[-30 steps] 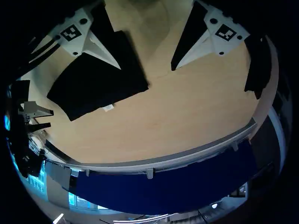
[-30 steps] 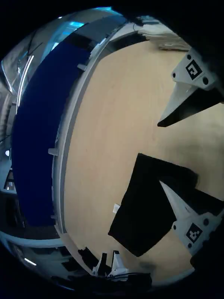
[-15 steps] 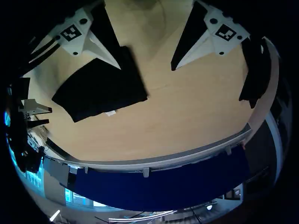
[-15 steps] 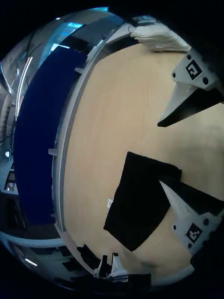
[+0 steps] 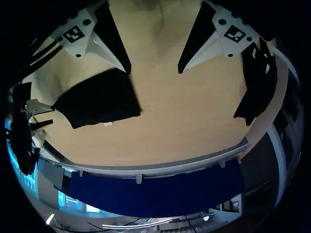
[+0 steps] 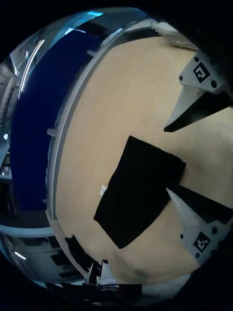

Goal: Fold towel

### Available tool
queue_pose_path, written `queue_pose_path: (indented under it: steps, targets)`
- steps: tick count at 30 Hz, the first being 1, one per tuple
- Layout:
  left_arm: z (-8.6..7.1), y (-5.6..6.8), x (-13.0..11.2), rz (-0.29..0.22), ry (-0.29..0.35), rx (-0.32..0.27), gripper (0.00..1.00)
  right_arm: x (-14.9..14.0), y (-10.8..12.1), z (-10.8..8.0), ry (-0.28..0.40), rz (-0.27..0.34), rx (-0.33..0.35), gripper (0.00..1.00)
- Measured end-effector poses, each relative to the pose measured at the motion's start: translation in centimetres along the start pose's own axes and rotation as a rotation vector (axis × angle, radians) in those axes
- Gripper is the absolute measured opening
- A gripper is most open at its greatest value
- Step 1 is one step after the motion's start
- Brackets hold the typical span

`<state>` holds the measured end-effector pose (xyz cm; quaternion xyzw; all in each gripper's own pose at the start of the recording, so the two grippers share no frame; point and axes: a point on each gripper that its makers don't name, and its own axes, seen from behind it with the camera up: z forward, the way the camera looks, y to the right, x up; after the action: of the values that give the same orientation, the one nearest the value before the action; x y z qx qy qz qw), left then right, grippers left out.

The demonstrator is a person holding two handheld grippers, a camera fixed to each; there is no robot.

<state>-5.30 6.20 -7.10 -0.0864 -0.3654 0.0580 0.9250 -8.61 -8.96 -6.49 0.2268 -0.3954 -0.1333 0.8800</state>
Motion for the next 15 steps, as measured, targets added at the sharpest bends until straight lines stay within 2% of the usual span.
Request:
queue_pose_path:
  steps: [5, 10, 15]
  targets:
    - [-1.4, -0.6, -1.1, -0.029, -0.004, 0.018, 0.89, -0.6, -1.1, 0.1, -0.022, -0.042, 0.053, 1.0]
    - [-2.4, -1.0, -2.2, -0.042, -0.011, 0.037, 0.89, -1.1, -1.1, 0.4, -0.042, -0.069, 0.074, 0.98]
    - [-3.3, -1.3, -3.1, -0.052, -0.02, 0.049, 0.89, -1.7, -0.9, 0.6, -0.062, -0.083, 0.094, 0.88]
